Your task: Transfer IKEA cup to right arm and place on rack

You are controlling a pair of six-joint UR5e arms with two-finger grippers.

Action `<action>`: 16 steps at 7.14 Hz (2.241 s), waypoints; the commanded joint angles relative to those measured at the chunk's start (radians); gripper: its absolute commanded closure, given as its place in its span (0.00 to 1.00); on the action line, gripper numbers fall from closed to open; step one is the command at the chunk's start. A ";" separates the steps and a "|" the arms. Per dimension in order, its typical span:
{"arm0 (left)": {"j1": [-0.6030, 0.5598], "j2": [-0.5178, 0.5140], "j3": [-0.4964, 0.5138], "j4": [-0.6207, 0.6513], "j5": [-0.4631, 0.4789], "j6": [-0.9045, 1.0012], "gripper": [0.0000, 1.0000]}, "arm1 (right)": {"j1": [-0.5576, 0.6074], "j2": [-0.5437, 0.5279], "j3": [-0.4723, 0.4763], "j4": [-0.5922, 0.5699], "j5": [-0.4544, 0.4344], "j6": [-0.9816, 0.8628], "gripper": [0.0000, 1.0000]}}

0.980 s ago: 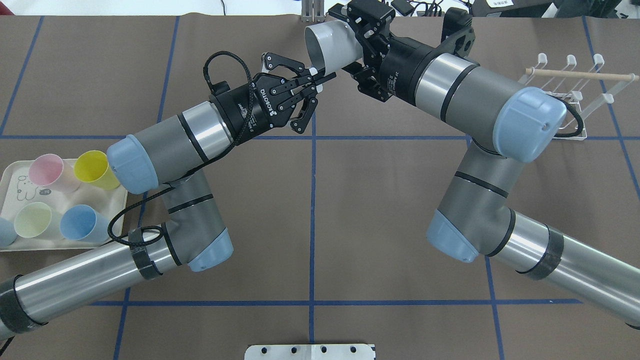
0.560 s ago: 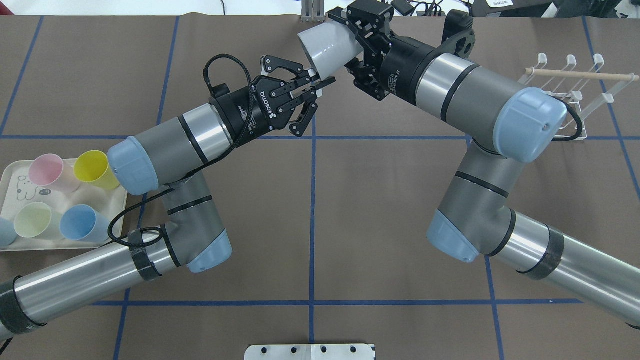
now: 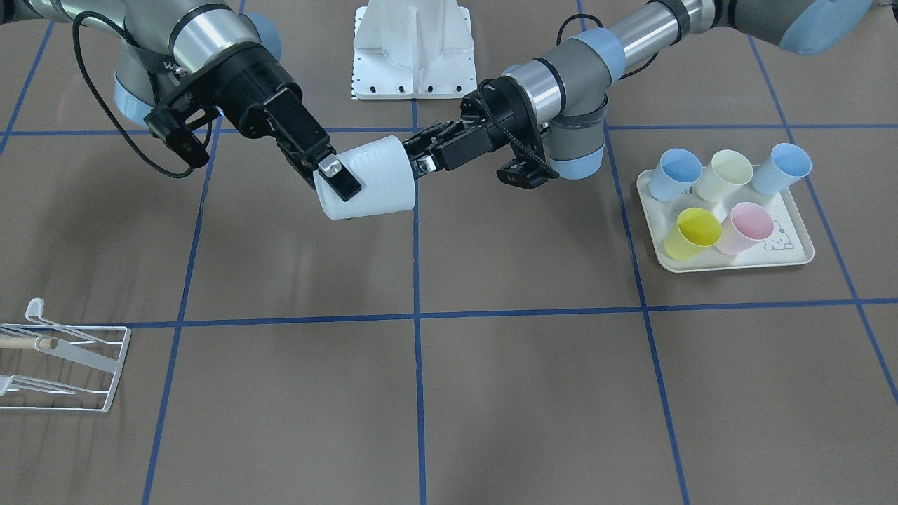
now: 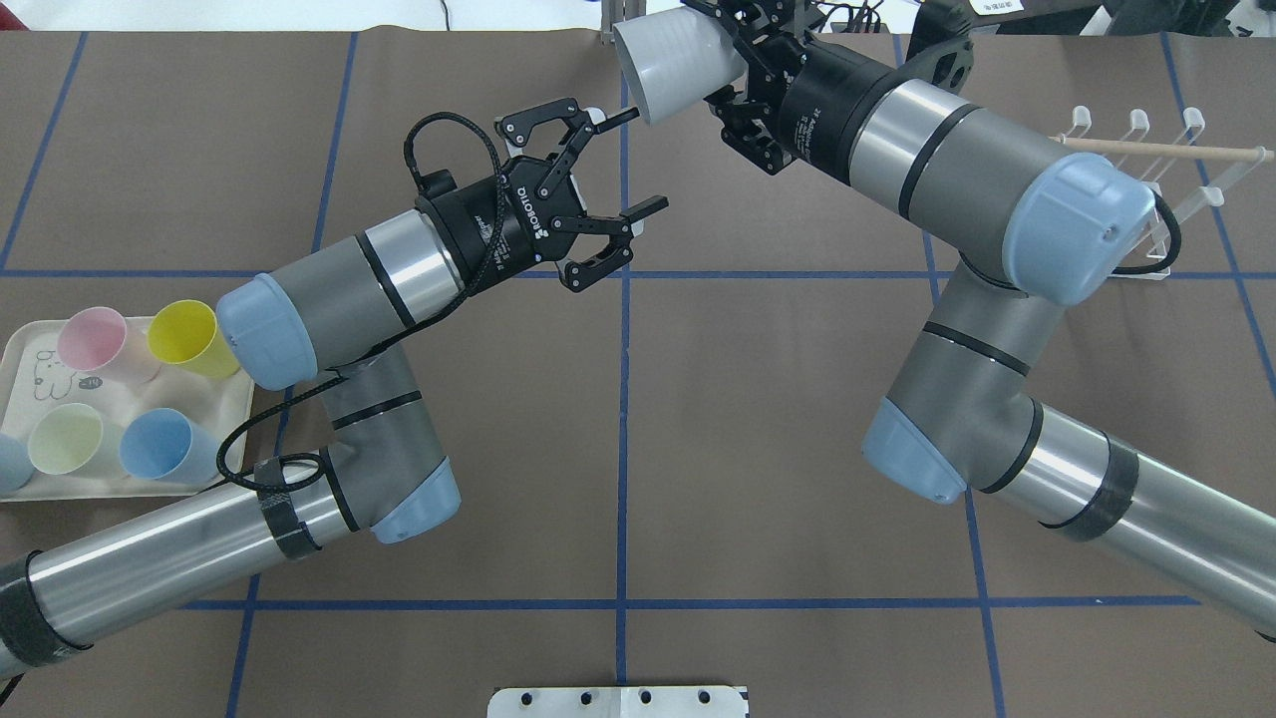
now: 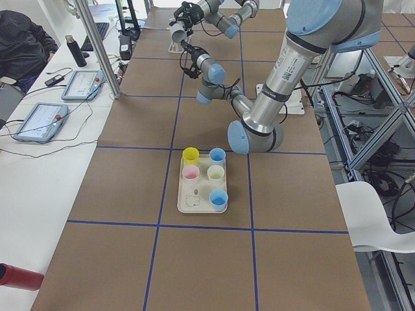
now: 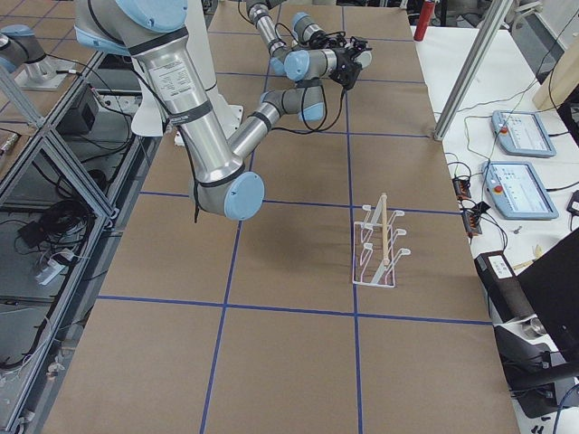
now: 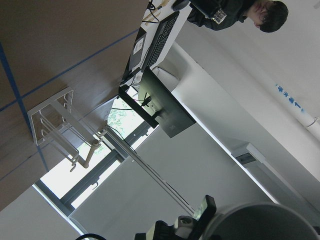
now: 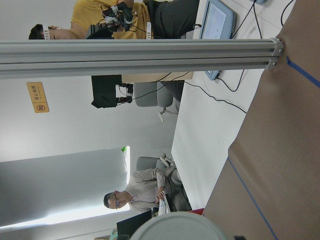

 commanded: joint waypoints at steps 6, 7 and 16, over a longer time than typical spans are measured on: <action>-0.019 0.002 0.000 0.068 -0.014 0.233 0.00 | 0.253 -0.271 0.108 -0.228 0.090 -0.595 1.00; -0.018 -0.001 -0.008 0.146 -0.043 0.386 0.00 | 0.273 -0.304 0.174 -0.374 0.087 -0.752 1.00; -0.027 0.005 -0.203 0.602 -0.070 0.888 0.00 | 0.391 -0.628 0.045 -0.107 0.024 -1.452 1.00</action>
